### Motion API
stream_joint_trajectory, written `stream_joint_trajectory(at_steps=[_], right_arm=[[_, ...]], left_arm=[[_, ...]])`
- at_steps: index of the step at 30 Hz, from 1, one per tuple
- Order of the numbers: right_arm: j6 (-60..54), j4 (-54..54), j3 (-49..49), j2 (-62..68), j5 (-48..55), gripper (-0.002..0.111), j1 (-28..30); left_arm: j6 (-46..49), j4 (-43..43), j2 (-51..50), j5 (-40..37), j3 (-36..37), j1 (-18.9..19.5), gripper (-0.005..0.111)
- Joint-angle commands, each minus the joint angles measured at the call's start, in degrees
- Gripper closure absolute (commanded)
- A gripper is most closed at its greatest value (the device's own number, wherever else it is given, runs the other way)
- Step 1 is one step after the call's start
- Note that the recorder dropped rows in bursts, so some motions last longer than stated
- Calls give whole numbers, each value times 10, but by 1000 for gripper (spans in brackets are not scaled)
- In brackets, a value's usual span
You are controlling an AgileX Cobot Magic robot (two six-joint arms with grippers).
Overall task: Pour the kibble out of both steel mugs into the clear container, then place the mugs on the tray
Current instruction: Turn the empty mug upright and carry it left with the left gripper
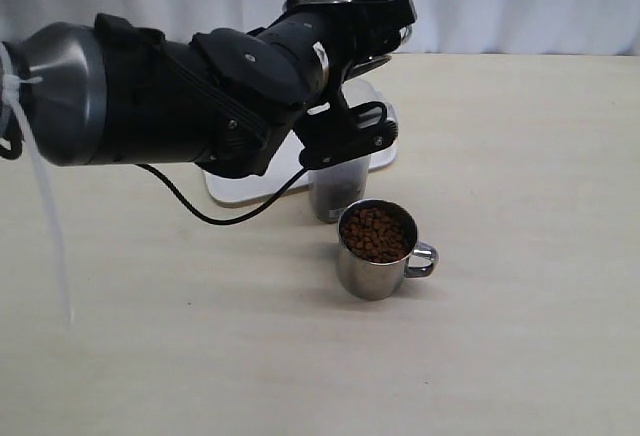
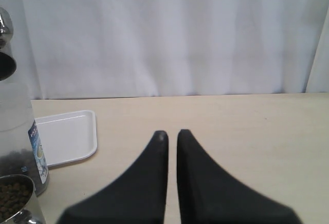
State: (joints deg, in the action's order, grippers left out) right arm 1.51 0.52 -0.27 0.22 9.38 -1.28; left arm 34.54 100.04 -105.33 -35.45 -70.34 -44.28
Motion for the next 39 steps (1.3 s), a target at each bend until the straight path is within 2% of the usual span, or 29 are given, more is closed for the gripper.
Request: stream_joint_trajectory(at_steps=[1,5,8,14,27,31,33,36,39], right_arm=[[-3,3,3,-2,-1,103,-2],[-3,3,3,-2,-1,103,-2],[-3,3,3,-2,-1,103,-2],[-3,3,3,-2,-1,103,-2],[-3,3,3,-2,-1,103,-2],[-3,3,3,-2,-1,103,-2],[-3,3,3,-2,-1,103,-2],[-3,3,3,-2,-1,103,-2],[-3,3,3,-2,-1,103,-2]], left_arm=[[44,-1,0,-13,-4,-6,107],[48,-1,0,-13,-6,-6,107],[-7,-1,0,-14,-15,-6,107],[118,-1,0,-13,-17,-10,107],[149,-1,0,-14,-25,-10,107],[18,-1,3,-71,-51,-10,107],[-19,-1,6,-87,-59,-7,107],[-47,-66,22,-85,-66,-3,107],[-117,-118,44,-78,-67,0,107]])
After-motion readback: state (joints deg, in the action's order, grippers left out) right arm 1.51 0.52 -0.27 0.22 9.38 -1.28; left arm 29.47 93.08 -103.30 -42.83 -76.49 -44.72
